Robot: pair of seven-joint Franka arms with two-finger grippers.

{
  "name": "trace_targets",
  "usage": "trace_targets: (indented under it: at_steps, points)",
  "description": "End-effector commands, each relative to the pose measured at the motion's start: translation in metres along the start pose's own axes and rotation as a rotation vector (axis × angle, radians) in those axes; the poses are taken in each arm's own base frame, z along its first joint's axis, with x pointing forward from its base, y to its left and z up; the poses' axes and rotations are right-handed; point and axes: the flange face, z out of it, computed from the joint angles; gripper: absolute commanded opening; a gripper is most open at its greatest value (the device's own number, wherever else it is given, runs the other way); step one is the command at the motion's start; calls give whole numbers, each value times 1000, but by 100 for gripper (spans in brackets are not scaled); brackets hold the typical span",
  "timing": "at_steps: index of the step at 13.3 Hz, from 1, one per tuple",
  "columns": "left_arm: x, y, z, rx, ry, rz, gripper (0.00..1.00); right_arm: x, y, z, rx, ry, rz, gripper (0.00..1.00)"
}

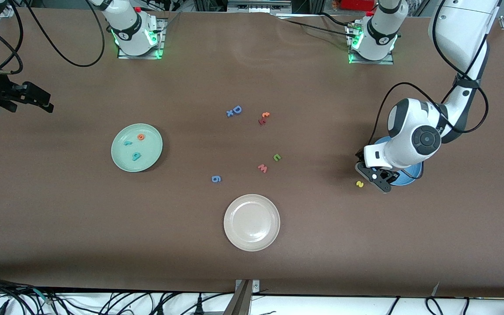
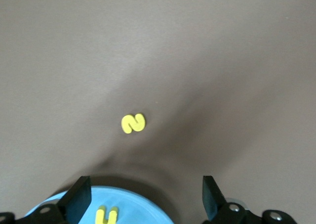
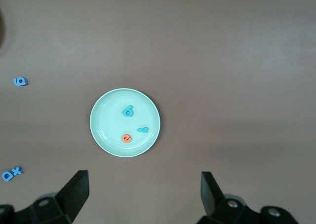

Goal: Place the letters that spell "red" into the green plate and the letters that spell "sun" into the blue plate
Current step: 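Carry the yellow 2 to the blue plate and lower it with the left gripper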

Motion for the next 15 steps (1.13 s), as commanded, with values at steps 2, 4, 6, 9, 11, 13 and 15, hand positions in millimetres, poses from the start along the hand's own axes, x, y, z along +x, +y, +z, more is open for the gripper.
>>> trace_targets:
  at_steps: [2,4,6,9,11,13,15]
  points:
    - [6,-3,22,18,58,-6,97,-1,-3,-8,18,5,12,100]
    - [12,0,42,27,79,-2,96,-2,-2,-7,18,-3,13,100]
    - [7,-9,52,41,90,-22,92,-2,-3,-7,18,-3,15,100]
    - [6,-10,65,36,88,-35,89,-2,-2,-7,18,-3,16,100]
    - [6,-10,64,32,91,-88,85,-2,-2,-7,18,-3,16,100]
    - [6,-9,64,29,92,-174,82,-2,-2,-8,18,-1,16,100]
    - [14,3,66,24,91,-232,82,-1,-2,-7,20,-3,16,100]
